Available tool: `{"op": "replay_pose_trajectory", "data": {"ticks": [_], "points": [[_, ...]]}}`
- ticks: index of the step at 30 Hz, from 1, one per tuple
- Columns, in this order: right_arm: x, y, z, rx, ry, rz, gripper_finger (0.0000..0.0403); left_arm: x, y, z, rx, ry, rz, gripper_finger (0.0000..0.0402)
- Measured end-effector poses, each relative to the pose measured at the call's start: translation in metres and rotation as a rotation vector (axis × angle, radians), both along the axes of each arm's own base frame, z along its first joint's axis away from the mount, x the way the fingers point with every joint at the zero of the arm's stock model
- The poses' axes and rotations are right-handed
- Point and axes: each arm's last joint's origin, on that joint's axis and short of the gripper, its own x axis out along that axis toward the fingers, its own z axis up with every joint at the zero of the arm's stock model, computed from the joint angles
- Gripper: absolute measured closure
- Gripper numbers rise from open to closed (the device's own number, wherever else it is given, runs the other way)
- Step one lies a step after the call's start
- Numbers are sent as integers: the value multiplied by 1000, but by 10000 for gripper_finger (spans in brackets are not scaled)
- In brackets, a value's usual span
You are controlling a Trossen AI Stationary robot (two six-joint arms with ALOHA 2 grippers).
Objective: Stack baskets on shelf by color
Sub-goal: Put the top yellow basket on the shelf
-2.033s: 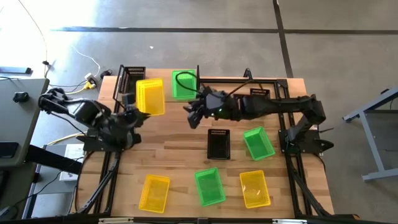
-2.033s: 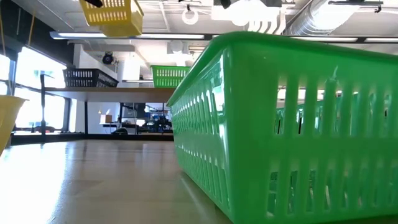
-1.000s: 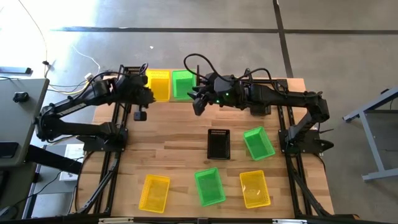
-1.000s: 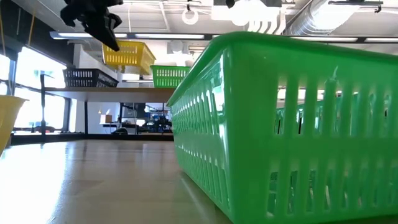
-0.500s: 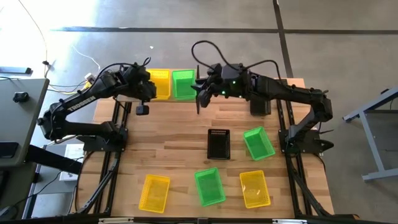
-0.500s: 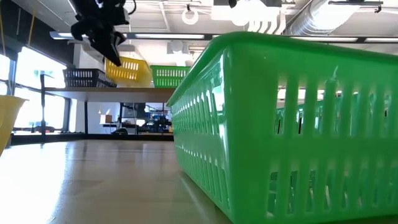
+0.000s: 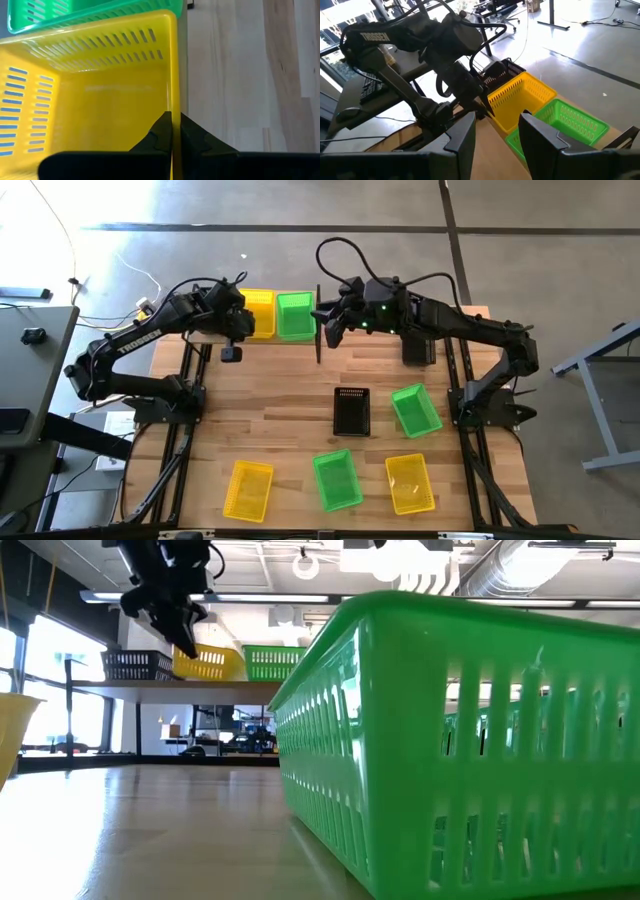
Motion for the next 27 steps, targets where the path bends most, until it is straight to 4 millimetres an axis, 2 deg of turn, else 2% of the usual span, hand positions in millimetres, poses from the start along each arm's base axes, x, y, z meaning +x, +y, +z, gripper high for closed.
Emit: {"op": "replay_pose_trajectory", "data": {"ticks": [5, 14, 20, 27], "points": [[0, 0, 0, 1, 1, 9, 269, 0, 0, -1, 2, 12, 5, 387], [0, 0, 0, 1, 1, 9, 269, -2, 1, 0, 33, 45, 44, 327], [0, 0, -1, 4, 6, 10, 269, -1, 1, 14, 37, 0, 56, 301], [-1, 1, -4, 14, 44, 9, 269, -1, -7, 28, 5, 3, 50, 297]]}}
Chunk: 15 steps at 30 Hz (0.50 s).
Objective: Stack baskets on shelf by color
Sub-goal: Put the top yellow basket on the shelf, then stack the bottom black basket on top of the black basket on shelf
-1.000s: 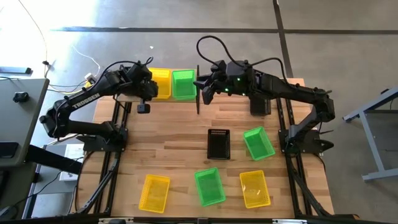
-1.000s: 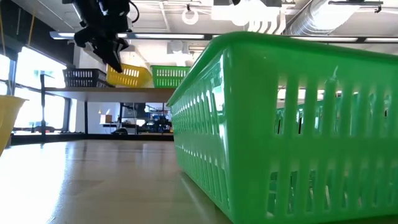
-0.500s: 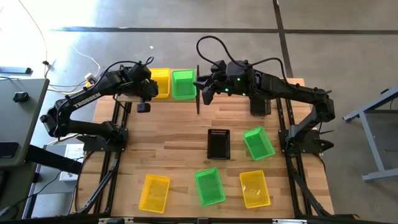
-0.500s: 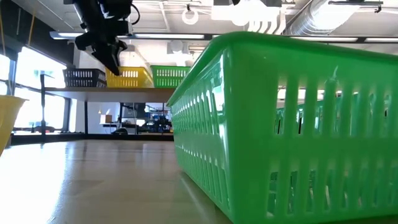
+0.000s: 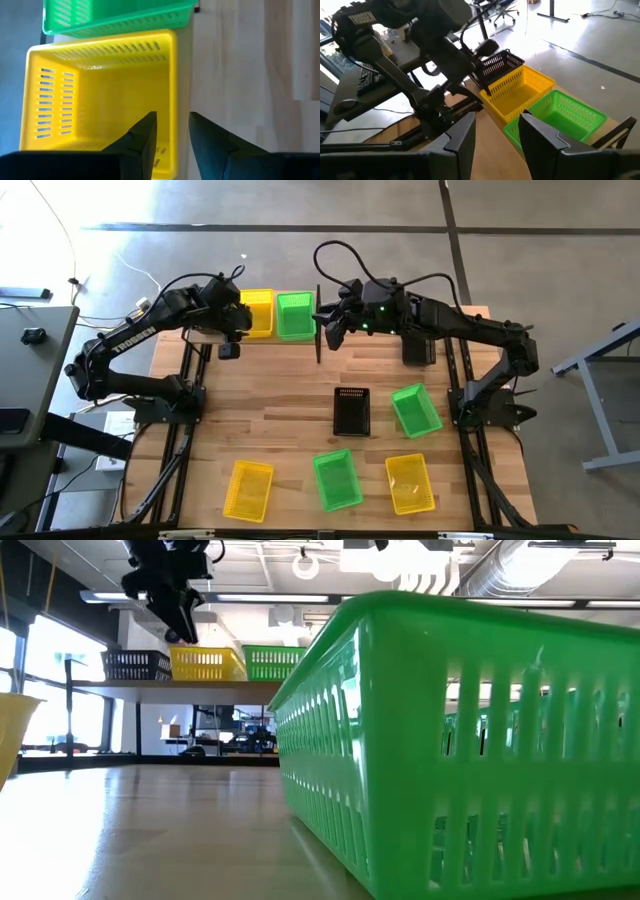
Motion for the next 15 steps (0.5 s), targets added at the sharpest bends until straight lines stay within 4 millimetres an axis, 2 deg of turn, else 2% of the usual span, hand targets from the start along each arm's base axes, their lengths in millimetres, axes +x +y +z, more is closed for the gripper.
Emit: {"op": "replay_pose_trajectory", "data": {"ticks": [7, 15], "points": [[-5, 4, -13, 169, 94, -53, 269, 6, -9, 17, -12, -50, 16, 297], [-17, 29, -35, 419, 277, -175, 269, 19, -27, 24, -47, -104, -89, 298]]}}
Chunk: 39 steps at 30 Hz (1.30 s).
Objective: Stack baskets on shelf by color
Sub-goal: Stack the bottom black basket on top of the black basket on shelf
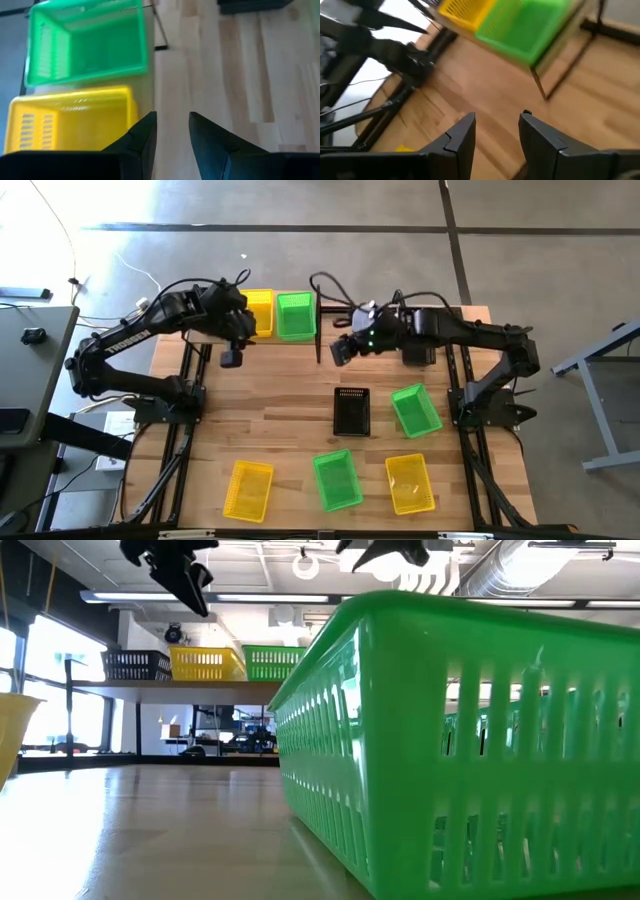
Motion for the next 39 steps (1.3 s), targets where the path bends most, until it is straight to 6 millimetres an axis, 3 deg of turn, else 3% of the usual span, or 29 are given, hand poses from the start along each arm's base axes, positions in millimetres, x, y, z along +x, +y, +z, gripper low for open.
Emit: {"op": "replay_pose_trajectory", "data": {"ticks": [11, 19, 29, 39], "points": [[-6, 42, -48, 208, 168, -153, 269, 15, -24, 0, -30, -20, -84, 298], [-15, 62, -99, 344, 302, -283, 269, 20, -34, 1, -28, -20, -140, 298], [-32, 65, -153, 364, 436, -396, 269, 28, -39, 5, 4, -82, -177, 298], [-38, 58, -200, 377, 399, -410, 269, 36, -43, 10, 9, -168, -171, 298]]}}
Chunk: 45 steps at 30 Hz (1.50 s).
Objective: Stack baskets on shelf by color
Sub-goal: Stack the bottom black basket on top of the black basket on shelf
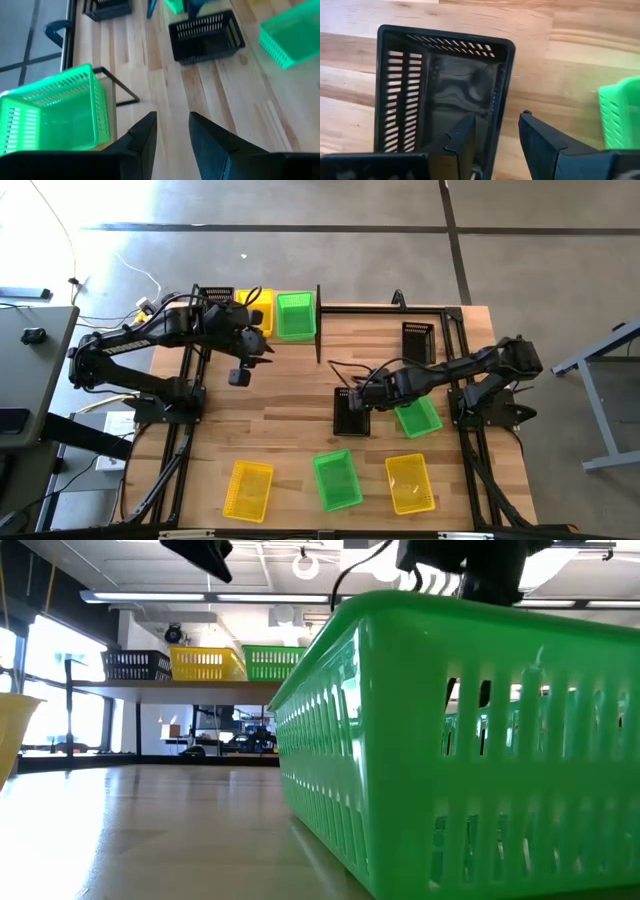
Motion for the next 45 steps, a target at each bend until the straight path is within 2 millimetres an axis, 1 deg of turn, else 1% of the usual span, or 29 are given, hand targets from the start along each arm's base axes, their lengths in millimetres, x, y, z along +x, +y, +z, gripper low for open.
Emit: {"op": "replay_pose_trajectory", "data": {"ticks": [6, 9, 12, 15, 19, 25, 27, 31, 34, 41, 45], "points": [[-6, -5, -23, 3, -29, -12, 269, 6, -2, 5, -39, -76, 43, 298], [-9, -6, -34, 38, -50, -10, 269, 7, -4, 6, -60, -99, 58, 298], [-9, -6, -40, 67, -85, -20, 270, 8, -6, 6, -59, -98, 51, 298], [-11, -6, -42, 84, -85, -52, 277, 8, -7, 6, -57, -97, 47, 298], [-11, -6, -42, 79, -91, -82, 311, 9, -9, 6, -57, -97, 36, 298], [-11, -7, -42, 41, -101, -111, 385, 10, -12, 6, -57, -96, 24, 298], [-10, -7, -42, 32, -110, -118, 398, 10, -12, 6, -57, -96, 25, 298], [-8, -7, -41, 21, -146, -158, 397, 10, -12, 6, -56, -96, 26, 298], [-4, -4, -35, -6, -180, -183, 401, 10, -12, 6, -56, -96, 25, 298], [13, 5, -9, -81, -299, -211, 402, 13, -12, 4, -60, -85, 21, 298], [21, 9, 10, -142, -345, -219, 402, 18, -18, 1, -69, -71, -4, 298]]}}
